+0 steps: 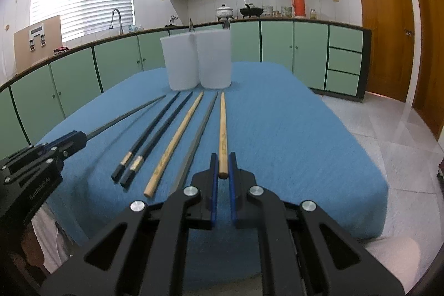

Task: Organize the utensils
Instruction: 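Lift the grey chopstick toward the white holder with the left tool while the right lifts its chopstick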

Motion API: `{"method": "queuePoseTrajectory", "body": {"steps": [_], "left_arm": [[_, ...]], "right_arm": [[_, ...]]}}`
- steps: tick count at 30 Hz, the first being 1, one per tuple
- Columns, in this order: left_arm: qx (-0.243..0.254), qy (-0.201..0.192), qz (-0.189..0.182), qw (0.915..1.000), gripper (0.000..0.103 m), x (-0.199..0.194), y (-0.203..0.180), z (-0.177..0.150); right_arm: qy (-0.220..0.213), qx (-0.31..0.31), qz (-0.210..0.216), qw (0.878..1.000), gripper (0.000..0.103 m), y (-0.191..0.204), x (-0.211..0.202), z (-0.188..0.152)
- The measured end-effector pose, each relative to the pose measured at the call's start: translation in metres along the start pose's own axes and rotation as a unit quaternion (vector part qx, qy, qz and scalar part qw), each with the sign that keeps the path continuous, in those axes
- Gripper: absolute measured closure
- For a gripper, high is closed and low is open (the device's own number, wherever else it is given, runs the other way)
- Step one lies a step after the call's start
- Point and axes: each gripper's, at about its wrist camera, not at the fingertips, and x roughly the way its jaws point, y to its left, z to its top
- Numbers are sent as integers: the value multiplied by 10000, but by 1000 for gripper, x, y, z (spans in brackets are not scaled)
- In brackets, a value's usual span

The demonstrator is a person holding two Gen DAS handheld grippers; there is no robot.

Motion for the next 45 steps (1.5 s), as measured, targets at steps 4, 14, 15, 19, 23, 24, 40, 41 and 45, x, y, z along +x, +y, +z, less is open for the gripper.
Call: {"method": "queuePoseTrajectory", "body": {"steps": [4, 14, 15, 19, 23, 24, 40, 41, 45], "left_arm": [[-41, -191, -3, 9998, 95, -10, 3, 14], [-110, -109, -70, 9999, 95, -13, 10, 27], [-116, -135, -67, 9998, 95, -14, 9, 27], [-110, -370, -45, 9992, 96, -23, 10, 38], [-115, -612, -6, 9981, 96, -29, 14, 53], [-108, -667, -2, 9977, 96, -30, 15, 57], [-68, -1115, -366, 9931, 96, -23, 29, 138], [-87, -1106, -406, 9930, 96, -21, 31, 143], [-96, -1097, -563, 9923, 96, -15, 33, 161]], "right_arm": [[-186, -6, -46, 9998, 97, -1, -9, 12], [-211, 63, -53, 9997, 97, -7, -16, 22], [-258, 64, -58, 9996, 97, -9, -18, 24], [-429, 19, -96, 9990, 97, -10, -24, 35], [-608, -100, -132, 9980, 97, -10, -31, 51], [-646, -131, -141, 9977, 97, -8, -33, 54], [-871, -303, 422, 9948, 97, -13, -36, 145], [-836, -315, 448, 9950, 97, -13, -34, 149], [-712, -413, 625, 9946, 97, -11, -26, 169]]}}
